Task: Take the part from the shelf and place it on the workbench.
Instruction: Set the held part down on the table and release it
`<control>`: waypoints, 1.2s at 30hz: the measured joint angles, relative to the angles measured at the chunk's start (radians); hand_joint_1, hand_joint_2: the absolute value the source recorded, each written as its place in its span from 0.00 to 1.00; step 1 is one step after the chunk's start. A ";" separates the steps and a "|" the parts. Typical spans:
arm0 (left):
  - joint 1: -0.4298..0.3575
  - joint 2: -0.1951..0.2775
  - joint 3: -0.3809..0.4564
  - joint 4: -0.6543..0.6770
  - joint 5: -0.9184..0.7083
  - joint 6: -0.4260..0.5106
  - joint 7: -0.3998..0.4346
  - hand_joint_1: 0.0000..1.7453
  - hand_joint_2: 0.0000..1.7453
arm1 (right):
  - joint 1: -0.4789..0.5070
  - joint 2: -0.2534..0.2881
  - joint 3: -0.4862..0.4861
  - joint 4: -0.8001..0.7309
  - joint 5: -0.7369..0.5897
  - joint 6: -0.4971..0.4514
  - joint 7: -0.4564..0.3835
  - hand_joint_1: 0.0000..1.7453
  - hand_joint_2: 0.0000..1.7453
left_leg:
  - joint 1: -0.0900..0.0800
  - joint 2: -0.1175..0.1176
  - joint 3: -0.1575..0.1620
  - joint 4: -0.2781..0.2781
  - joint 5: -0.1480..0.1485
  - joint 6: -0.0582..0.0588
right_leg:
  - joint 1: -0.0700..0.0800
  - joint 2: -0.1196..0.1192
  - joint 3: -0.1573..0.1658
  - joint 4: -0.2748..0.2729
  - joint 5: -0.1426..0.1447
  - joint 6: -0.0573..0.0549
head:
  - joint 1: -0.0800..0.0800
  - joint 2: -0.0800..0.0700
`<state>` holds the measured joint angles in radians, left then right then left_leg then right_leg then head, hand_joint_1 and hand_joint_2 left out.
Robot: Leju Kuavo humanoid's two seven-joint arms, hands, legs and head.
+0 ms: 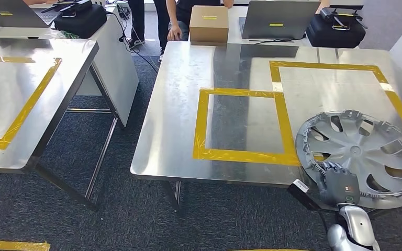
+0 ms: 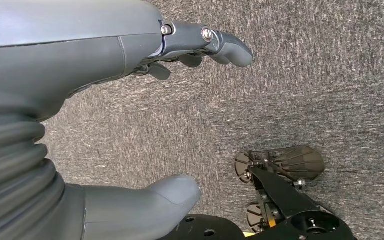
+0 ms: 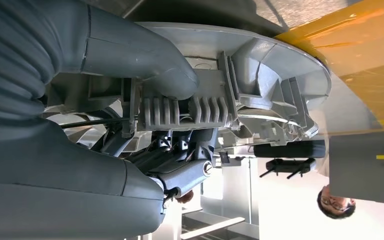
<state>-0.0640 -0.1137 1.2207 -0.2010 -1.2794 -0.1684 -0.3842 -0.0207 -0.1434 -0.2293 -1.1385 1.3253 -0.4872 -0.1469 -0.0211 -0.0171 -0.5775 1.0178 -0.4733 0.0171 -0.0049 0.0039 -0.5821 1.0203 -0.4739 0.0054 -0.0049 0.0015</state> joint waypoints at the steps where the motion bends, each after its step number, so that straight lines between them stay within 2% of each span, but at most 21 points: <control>1: 0.000 0.000 0.000 0.000 -0.001 -0.001 0.001 0.00 1.00 | 0.003 0.000 -0.004 -0.004 0.002 0.001 0.000 0.75 1.00 | 0.000 0.000 0.000 0.000 0.000 0.000 | 0.000 0.000 0.000 0.000 0.000 0.000 | 0.000 0.000; 4: 0.000 0.000 -0.001 0.000 -0.010 0.005 0.001 0.00 1.00 | 0.011 0.002 -0.014 -0.018 0.006 0.002 0.000 0.00 1.00 | 0.000 0.000 0.000 0.000 0.000 0.000 | 0.000 0.000 0.000 0.000 0.000 0.000 | 0.000 0.000; 7: 0.000 0.000 -0.002 0.000 -0.024 0.022 0.005 0.00 1.00 | 0.015 0.003 -0.024 -0.037 0.016 0.004 -0.004 0.00 1.00 | 0.000 0.000 0.000 0.000 0.000 0.000 | 0.000 0.000 0.000 0.000 0.000 0.000 | 0.000 0.000; 11: -0.002 0.000 -0.002 0.000 0.004 0.012 0.007 0.00 0.00 | 0.012 0.006 -0.026 -0.053 0.027 0.010 -0.009 0.00 1.00 | 0.000 0.001 0.000 0.000 0.000 0.000 | 0.000 0.001 0.000 0.000 0.000 0.000 | 0.000 0.000; 22: -0.002 0.000 -0.002 0.000 0.017 0.010 0.012 0.00 0.00 | -0.007 0.008 -0.033 -0.062 0.035 0.006 -0.015 0.00 1.00 | 0.000 0.001 0.002 0.000 0.000 0.000 | 0.000 0.001 0.002 0.000 0.000 0.000 | 0.000 0.000; 25: -0.002 0.000 -0.002 0.000 0.017 0.019 0.021 0.00 0.00 | -0.006 0.012 -0.034 -0.066 0.006 -0.014 -0.045 0.00 1.00 | 0.000 0.001 0.001 0.000 0.000 0.000 | 0.000 0.001 0.002 0.000 0.000 0.000 | 0.000 0.000; 27: -0.002 -0.001 -0.001 0.000 0.018 0.023 0.022 0.00 0.00 | 0.002 0.024 -0.032 -0.092 -0.078 -0.029 -0.110 0.00 1.00 | 0.000 0.001 0.001 0.000 0.000 0.000 | 0.000 0.001 0.002 0.000 0.000 0.000 | 0.000 0.000; 29: -0.002 -0.001 -0.001 0.000 0.018 0.026 0.022 0.00 0.00 | 0.022 0.044 -0.019 -0.159 -0.220 -0.025 -0.202 0.00 1.00 | 0.000 0.001 0.001 0.000 0.000 0.000 | 0.000 0.001 0.002 0.000 0.000 0.000 | 0.000 0.000; 31: -0.002 -0.001 0.000 0.000 0.019 0.027 0.022 0.00 0.00 | 0.050 0.066 0.007 -0.255 -0.355 0.002 -0.278 0.00 1.00 | 0.000 0.001 0.001 0.000 0.000 0.000 | 0.000 0.001 0.002 0.000 0.000 0.000 | 0.000 0.000; 36: -0.002 -0.001 0.000 0.000 0.017 0.027 0.021 0.00 0.00 | 0.123 0.094 0.099 -0.494 -0.586 0.090 -0.408 0.00 1.00 | 0.001 0.000 0.001 0.000 0.000 0.000 | 0.001 0.000 0.001 0.000 -0.001 -0.001 | 0.000 0.000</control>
<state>-0.0663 -0.1148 1.2203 -0.2010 -1.2623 -0.1411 -0.3631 0.1027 -0.0496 -0.1301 -1.6321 0.7391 -0.3977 -0.5551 -0.0204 -0.0169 -0.5765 1.0175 -0.4736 0.0168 -0.0041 0.0042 -0.5807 1.0203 -0.4753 0.0044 -0.0049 0.0015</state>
